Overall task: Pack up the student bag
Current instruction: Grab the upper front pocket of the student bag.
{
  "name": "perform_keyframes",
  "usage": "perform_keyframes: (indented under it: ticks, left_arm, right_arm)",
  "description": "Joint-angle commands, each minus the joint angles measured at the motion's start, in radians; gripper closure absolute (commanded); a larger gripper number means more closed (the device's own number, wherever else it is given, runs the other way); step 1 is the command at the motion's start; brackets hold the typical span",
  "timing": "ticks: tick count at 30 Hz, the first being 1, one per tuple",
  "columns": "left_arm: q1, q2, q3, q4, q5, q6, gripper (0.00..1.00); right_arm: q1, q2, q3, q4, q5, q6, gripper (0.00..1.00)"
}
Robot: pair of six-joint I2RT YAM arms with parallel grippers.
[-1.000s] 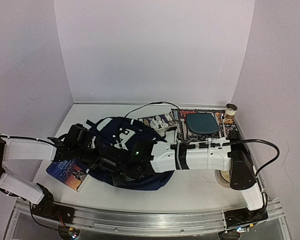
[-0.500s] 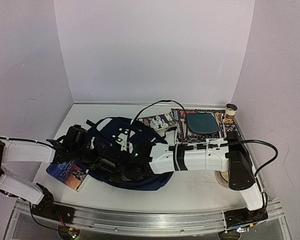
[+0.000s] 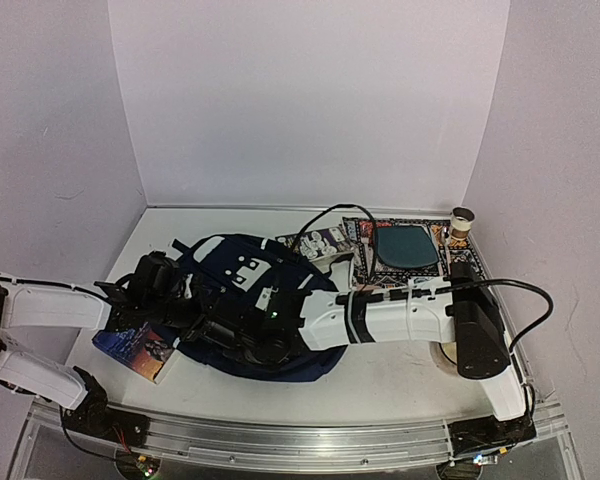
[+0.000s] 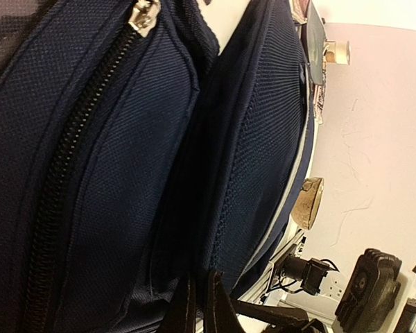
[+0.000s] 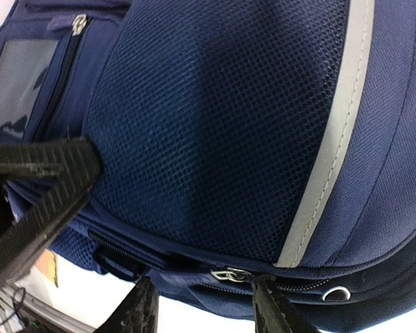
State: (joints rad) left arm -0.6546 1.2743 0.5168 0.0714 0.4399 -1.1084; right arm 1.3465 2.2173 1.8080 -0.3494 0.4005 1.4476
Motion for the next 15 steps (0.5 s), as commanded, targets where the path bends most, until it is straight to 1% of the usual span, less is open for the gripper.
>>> perform_keyframes:
  ticks: [1,4,8,15]
  left_arm:
    - [-0.036,-0.033,0.0,0.038,0.057,-0.034,1.0]
    - [-0.041,-0.033,0.004,0.04,0.053,-0.032,1.0]
    - [-0.042,-0.028,0.003,0.04,0.043,-0.027,1.0]
    - [-0.041,-0.018,0.002,0.039,0.015,-0.015,1.0]
  right_arm:
    - [-0.042,0.025,0.008,-0.026,0.118,0.054,0.53]
    - [-0.055,0.042,0.004,-0.028,0.111,0.066,0.53]
    - [-0.059,0.051,-0.024,-0.034,0.1,0.058,0.58]
    - [-0.057,0.026,-0.098,-0.042,0.052,0.028,0.84]
